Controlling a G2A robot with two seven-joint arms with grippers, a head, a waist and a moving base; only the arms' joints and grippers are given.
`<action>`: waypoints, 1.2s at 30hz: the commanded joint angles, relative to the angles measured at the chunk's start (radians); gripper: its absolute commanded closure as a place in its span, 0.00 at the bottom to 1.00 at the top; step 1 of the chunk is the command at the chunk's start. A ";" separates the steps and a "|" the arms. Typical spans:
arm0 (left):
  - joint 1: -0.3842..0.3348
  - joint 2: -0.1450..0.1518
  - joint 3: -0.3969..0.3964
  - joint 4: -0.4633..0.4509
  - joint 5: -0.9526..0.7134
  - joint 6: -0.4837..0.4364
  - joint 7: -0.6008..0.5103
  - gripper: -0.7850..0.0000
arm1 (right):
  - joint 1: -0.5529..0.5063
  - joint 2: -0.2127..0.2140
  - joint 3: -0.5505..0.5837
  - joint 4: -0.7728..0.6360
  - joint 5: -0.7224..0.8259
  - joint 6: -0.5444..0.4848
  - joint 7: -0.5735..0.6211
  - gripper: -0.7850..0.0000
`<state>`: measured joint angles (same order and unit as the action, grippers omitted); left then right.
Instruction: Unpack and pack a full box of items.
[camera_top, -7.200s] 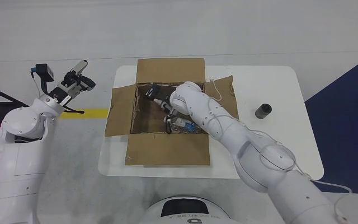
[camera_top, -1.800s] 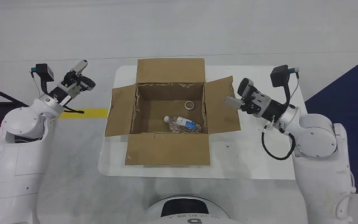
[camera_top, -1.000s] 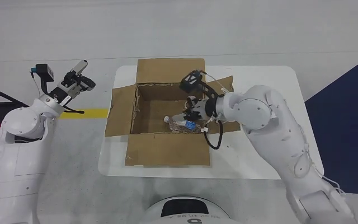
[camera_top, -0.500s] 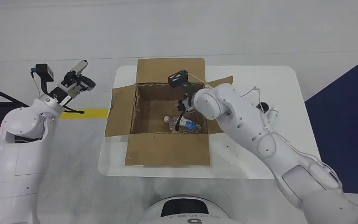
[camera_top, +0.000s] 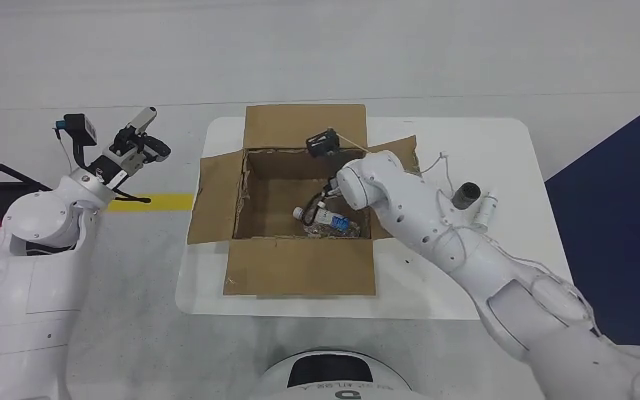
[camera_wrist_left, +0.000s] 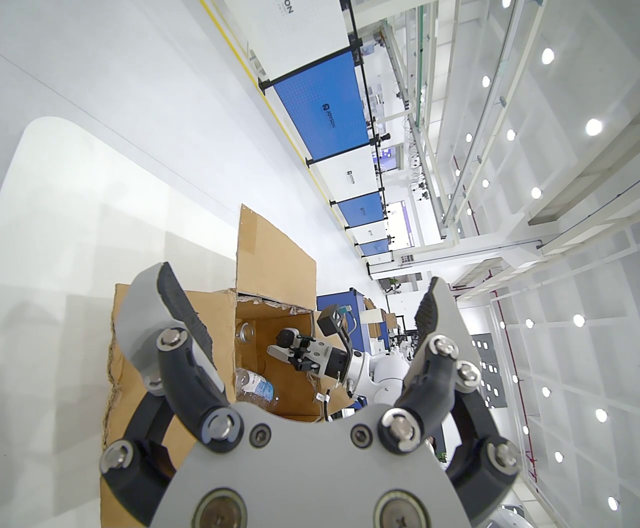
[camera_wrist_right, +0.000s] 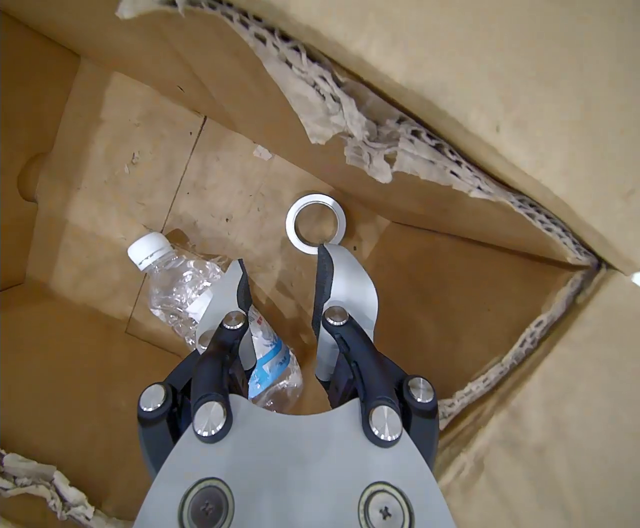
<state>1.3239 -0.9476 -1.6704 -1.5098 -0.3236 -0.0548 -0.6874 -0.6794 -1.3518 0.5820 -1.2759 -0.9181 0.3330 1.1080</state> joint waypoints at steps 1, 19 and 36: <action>0.000 0.000 0.000 0.000 0.000 0.000 0.000 0.00 | 0.002 -0.012 -0.010 0.036 0.004 -0.006 -0.030 0.67; 0.000 0.000 0.000 0.000 0.000 0.000 0.000 0.00 | 0.052 -0.109 -0.063 0.291 -0.005 -0.035 -0.122 0.73; 0.000 0.000 0.000 0.000 0.000 0.000 0.000 0.00 | -0.039 -0.089 0.023 0.085 -0.128 -0.037 -0.236 0.80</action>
<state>1.3239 -0.9476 -1.6704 -1.5098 -0.3236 -0.0548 -0.6874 -0.6933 -1.4549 0.5849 -1.1251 -1.0247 0.3025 0.8685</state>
